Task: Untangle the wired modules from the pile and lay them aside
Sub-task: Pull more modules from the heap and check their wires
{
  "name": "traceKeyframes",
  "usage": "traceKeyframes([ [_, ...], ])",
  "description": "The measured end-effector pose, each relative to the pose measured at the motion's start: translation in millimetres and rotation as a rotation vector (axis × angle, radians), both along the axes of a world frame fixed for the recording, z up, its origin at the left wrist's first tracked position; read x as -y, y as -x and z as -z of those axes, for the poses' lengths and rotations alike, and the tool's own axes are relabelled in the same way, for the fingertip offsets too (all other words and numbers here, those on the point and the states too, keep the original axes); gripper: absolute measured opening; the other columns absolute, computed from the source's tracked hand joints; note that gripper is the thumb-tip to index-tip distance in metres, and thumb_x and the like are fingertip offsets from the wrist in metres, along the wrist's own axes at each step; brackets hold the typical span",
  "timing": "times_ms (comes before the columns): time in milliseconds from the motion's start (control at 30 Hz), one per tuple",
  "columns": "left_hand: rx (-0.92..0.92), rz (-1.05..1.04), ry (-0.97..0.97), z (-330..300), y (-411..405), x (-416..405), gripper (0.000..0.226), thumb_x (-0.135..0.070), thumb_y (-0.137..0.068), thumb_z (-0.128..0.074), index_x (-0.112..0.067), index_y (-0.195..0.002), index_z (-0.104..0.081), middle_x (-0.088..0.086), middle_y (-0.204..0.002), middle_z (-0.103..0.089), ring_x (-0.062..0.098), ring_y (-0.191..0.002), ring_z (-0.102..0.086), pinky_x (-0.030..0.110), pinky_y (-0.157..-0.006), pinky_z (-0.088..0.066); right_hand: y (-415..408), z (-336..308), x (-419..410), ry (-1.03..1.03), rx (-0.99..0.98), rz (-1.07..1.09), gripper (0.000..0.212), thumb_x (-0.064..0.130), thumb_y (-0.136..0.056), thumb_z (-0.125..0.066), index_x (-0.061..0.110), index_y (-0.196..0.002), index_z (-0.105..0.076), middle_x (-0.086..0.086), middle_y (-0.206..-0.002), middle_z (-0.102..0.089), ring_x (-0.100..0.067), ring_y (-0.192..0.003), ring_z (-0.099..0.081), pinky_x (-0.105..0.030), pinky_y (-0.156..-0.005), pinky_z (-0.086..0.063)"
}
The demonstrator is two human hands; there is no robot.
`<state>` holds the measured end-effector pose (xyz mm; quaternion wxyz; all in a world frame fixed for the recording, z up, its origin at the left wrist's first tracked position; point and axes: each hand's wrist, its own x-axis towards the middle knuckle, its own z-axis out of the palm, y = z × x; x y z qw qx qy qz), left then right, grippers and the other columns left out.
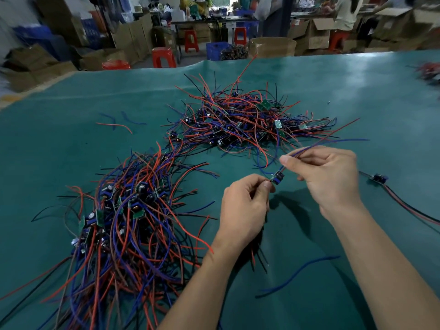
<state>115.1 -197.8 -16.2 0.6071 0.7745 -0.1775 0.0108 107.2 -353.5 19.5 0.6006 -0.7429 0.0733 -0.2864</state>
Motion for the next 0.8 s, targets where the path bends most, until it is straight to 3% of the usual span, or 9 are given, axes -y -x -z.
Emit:
traceKeyframes([
  [100,0.001,0.003,-0.019,-0.5,0.9,-0.2,0.024,-0.032,-0.091,-0.051,-0.018,-0.081,-0.067,-0.004,-0.052,-0.057,0.017,-0.045,-0.051,0.035,-0.055,-0.049,2.0,-3.4,10.0,0.032,0.049,0.107,0.021,0.018,-0.075,-0.090,0.028,-0.064,-0.074,0.013,-0.065,-0.073,-0.001,-0.056,-0.063,-0.018,-0.055,-0.050],
  [200,0.003,0.014,-0.033,-0.4,0.3,-0.8,0.022,-0.028,-0.094,-0.053,-0.018,-0.082,-0.068,-0.002,-0.054,-0.058,0.018,-0.045,-0.051,0.036,-0.055,-0.050,4.6,-6.0,19.8,0.017,0.091,0.232,0.019,0.025,-0.075,-0.088,0.032,-0.064,-0.074,0.016,-0.064,-0.072,-0.002,-0.056,-0.061,-0.029,-0.059,-0.054],
  [433,0.029,-0.022,-0.024,-0.4,1.5,-0.8,0.021,-0.028,-0.094,-0.051,-0.017,-0.086,-0.066,0.009,-0.059,-0.061,0.028,-0.050,-0.056,0.041,-0.056,-0.053,9.0,-9.8,34.4,-0.389,0.198,0.484,0.017,0.016,-0.080,-0.085,0.020,-0.073,-0.069,0.012,-0.062,-0.069,-0.002,-0.054,-0.059,-0.017,-0.051,-0.046],
  [533,-0.025,-0.077,0.063,-0.1,0.4,-1.2,0.020,-0.021,-0.100,-0.050,-0.019,-0.083,-0.060,0.001,-0.055,-0.060,0.019,-0.040,-0.052,0.028,-0.046,-0.046,9.8,-10.5,43.9,-0.459,0.147,0.597,0.019,0.021,-0.086,-0.080,0.022,-0.074,-0.064,0.004,-0.069,-0.069,-0.003,-0.050,-0.056,-0.020,-0.047,-0.042],
  [600,-0.058,-0.100,0.116,-0.8,-0.1,-1.4,0.023,-0.017,-0.103,-0.048,-0.020,-0.082,-0.057,0.000,-0.056,-0.061,0.015,-0.037,-0.051,0.026,-0.043,-0.042,7.0,-8.7,38.0,-0.389,-0.017,0.415,0.022,0.024,-0.091,-0.075,0.019,-0.073,-0.064,0.002,-0.061,-0.070,-0.005,-0.046,-0.054,-0.019,-0.043,-0.039],
  [700,-0.047,-0.102,0.146,-1.7,1.0,-0.7,0.022,-0.016,-0.103,-0.048,-0.018,-0.083,-0.055,0.004,-0.059,-0.064,0.018,-0.039,-0.054,0.031,-0.046,-0.045,4.3,-5.2,6.0,-0.156,-0.298,-0.131,0.030,0.041,-0.086,-0.076,0.011,-0.080,-0.074,-0.003,-0.072,-0.076,-0.008,-0.056,-0.063,-0.018,-0.045,-0.042],
  [767,-0.032,-0.092,0.141,-1.9,0.6,-1.4,0.021,-0.015,-0.103,-0.050,-0.016,-0.083,-0.057,0.005,-0.060,-0.066,0.017,-0.040,-0.056,0.026,-0.047,-0.046,4.9,0.1,-11.7,-0.066,-0.309,-0.350,0.033,0.046,-0.078,-0.077,0.014,-0.087,-0.078,-0.002,-0.081,-0.077,-0.009,-0.067,-0.065,-0.019,-0.050,-0.045],
  [800,-0.034,-0.080,0.141,-2.0,0.3,-1.7,0.020,-0.015,-0.102,-0.052,-0.015,-0.083,-0.058,0.004,-0.060,-0.067,0.016,-0.040,-0.056,0.025,-0.047,-0.047,5.0,2.5,-16.1,-0.018,-0.262,-0.379,0.023,0.039,-0.080,-0.079,0.018,-0.089,-0.078,-0.001,-0.081,-0.077,-0.008,-0.069,-0.065,-0.019,-0.051,-0.046],
])
